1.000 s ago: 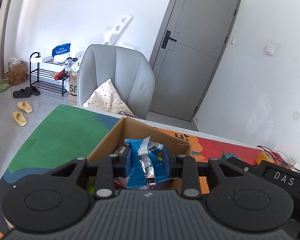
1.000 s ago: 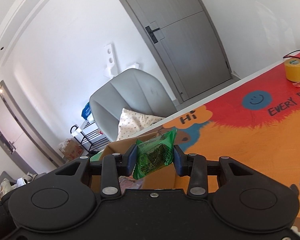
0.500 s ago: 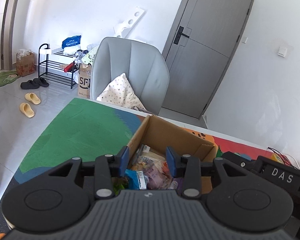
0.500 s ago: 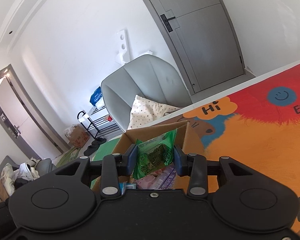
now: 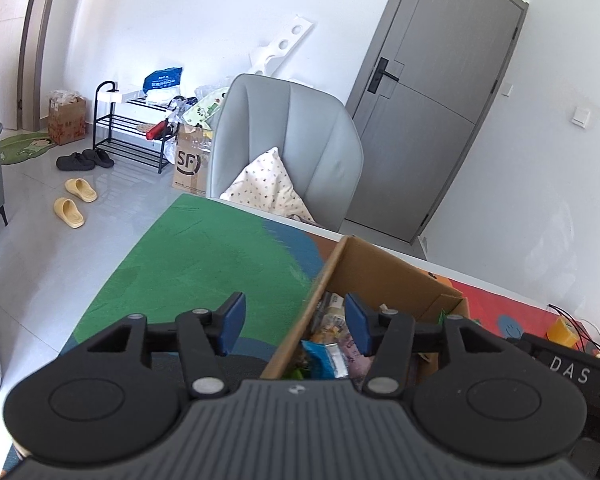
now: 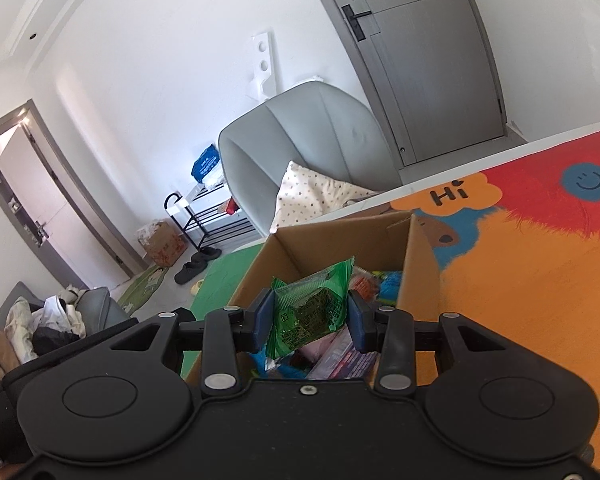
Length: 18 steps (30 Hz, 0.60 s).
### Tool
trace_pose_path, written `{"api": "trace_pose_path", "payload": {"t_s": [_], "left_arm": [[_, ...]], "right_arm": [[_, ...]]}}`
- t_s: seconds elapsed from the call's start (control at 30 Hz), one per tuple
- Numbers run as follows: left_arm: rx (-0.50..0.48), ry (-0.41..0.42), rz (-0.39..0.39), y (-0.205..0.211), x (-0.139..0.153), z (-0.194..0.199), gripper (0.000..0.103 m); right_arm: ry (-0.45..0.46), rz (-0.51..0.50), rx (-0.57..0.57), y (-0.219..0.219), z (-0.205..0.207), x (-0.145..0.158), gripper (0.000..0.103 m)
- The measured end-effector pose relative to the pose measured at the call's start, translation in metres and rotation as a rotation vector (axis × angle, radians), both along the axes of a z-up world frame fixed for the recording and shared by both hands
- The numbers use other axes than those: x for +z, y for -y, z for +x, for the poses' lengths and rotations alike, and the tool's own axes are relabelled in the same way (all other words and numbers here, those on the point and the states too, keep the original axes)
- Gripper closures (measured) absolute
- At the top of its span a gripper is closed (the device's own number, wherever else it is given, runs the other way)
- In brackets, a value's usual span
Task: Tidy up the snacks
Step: 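Open both grippers to drop the snacks into the box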
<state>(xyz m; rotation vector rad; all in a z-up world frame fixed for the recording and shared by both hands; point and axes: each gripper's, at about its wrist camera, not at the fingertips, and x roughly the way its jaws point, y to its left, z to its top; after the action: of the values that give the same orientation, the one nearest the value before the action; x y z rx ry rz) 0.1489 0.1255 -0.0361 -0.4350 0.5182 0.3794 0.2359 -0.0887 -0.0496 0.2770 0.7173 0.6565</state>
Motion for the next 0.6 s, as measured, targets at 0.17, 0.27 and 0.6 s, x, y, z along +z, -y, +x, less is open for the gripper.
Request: {"api": "trace_pose_path", "payload": {"t_s": [0.17,0.27,0.6], "left_arm": [[0.015,0.001,-0.011,-0.009,-0.002,-0.009,0.048],[0.022,0.002,-0.018,-0.013,-0.003,-0.015,0.046],[0.012,0.004,-0.015,-0.009,-0.002,-0.028,0.031]], "right_arm": [[-0.021,-0.008,0.053,-0.017,-0.009,-0.002,0.059],[-0.024,-0.015,0.073,-0.024,-0.013,-0.001,0.049],[-0.022,-0.028,0.016,-0.005,-0.025,-0.001,0.046]]}}
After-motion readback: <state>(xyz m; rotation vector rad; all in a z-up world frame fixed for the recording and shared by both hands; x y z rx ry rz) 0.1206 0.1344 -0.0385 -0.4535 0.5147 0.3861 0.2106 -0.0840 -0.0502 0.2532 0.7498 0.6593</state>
